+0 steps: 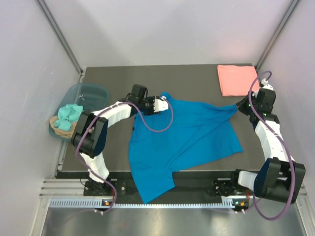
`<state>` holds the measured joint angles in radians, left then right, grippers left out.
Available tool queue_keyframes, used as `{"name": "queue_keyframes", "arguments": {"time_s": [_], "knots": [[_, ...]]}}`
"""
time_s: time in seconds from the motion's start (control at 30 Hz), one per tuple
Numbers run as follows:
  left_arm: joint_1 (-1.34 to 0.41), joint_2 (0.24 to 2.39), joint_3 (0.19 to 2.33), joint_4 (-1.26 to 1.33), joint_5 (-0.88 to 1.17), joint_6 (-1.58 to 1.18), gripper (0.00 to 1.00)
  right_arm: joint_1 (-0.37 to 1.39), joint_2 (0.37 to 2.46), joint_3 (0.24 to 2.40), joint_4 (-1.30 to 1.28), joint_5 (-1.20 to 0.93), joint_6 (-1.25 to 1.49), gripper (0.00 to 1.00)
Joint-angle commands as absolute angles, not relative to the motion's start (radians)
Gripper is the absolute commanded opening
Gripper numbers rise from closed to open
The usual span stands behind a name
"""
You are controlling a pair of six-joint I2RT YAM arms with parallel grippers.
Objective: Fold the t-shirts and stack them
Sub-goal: Flatten the tshirt out
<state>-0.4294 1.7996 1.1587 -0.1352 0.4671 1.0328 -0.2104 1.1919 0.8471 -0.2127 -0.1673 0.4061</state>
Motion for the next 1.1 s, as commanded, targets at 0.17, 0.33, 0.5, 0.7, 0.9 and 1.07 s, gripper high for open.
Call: {"name": "queue_keyframes", "arguments": {"time_s": [0.17,0.33,0.5,0.7,0.9,1.07], "knots": [[-0.463,1.870,1.183,-0.110,0.531,1.255,0.47,-0.212,1.161,0.838,-0.143,-0.186,0.416,0.00],[-0.480,1.902,1.183,-0.077,0.514,1.252,0.45,-0.213,1.161,0.834,-0.132,-0.189,0.416,0.00],[-0.502,1.937,1.181,-0.048,0.463,1.259,0.43,-0.216,1.167,0.828,-0.129,-0.202,0.414,0.00],[-0.505,1.945,1.173,0.021,0.420,1.241,0.41,-0.222,1.154,0.825,-0.129,-0.206,0.414,0.00],[-0.503,1.956,1.177,0.035,0.390,1.247,0.38,-0.225,1.161,0.822,-0.121,-0.212,0.417,0.00],[-0.503,1.944,1.163,0.041,0.373,1.252,0.33,-0.225,1.161,0.821,-0.118,-0.212,0.422,0.00]]}}
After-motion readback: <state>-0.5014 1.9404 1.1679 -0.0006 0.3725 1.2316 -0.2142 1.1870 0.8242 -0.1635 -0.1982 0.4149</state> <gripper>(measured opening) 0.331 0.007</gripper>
